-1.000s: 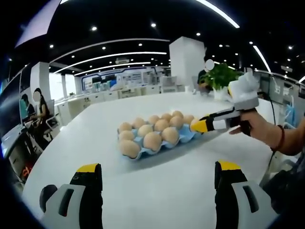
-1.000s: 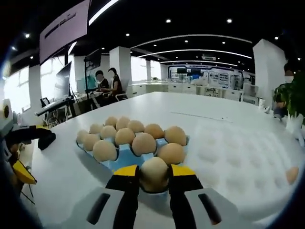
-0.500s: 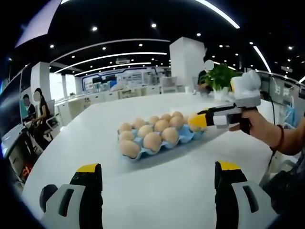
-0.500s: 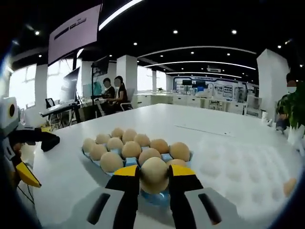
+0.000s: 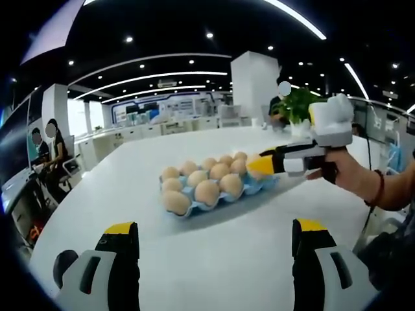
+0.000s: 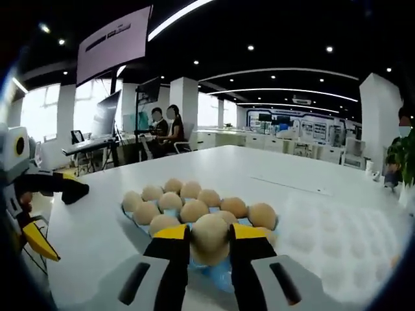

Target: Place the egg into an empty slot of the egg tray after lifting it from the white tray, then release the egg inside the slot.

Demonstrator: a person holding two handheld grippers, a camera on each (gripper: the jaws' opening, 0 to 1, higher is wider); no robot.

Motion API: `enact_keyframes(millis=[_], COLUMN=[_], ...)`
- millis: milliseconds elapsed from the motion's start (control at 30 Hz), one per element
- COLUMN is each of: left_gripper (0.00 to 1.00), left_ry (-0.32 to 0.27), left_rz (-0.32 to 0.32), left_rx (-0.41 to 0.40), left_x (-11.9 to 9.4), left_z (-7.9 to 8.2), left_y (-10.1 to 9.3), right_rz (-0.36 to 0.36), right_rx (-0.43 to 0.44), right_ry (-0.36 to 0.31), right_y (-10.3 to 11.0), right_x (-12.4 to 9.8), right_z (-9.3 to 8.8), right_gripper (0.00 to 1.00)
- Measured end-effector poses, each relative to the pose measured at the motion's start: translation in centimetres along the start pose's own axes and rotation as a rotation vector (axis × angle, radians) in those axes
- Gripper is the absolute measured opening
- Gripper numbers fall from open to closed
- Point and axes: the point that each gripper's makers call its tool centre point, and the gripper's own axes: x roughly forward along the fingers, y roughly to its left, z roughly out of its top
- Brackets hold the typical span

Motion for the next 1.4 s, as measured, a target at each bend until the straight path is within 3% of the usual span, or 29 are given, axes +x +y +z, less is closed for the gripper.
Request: enact_keyframes(millis=[200, 600, 1000, 1400], left_gripper=[1.0, 1.0, 1.0, 1.0], left_ry=[-0.003, -0.003, 0.0, -0.033], left_rz=[0.001, 0.003, 0.003, -0.007], left_rx=[-0.002, -0.004, 0.0, -0.041], left_x=[-0.1, -0.2, -0.1, 0.0], left_z=[0.0, 0.0, -0.1, 0.6], left_y=[0.0, 0.3, 0.4, 0.2], right_rz=[0.014, 0.041, 0.059, 0.073], right_rx=[-0.009, 0.054, 0.056, 0.02], right_ry=[0.017, 0.063, 0.053, 0.034], right_y=[0.4, 0.7, 0.7, 0.8], right_x=[0.7, 1.4, 1.6, 1.4], right_z=[-0.5, -2.2, -2.1, -1.6], right_gripper=[0.25, 0.25, 0.26, 0.4])
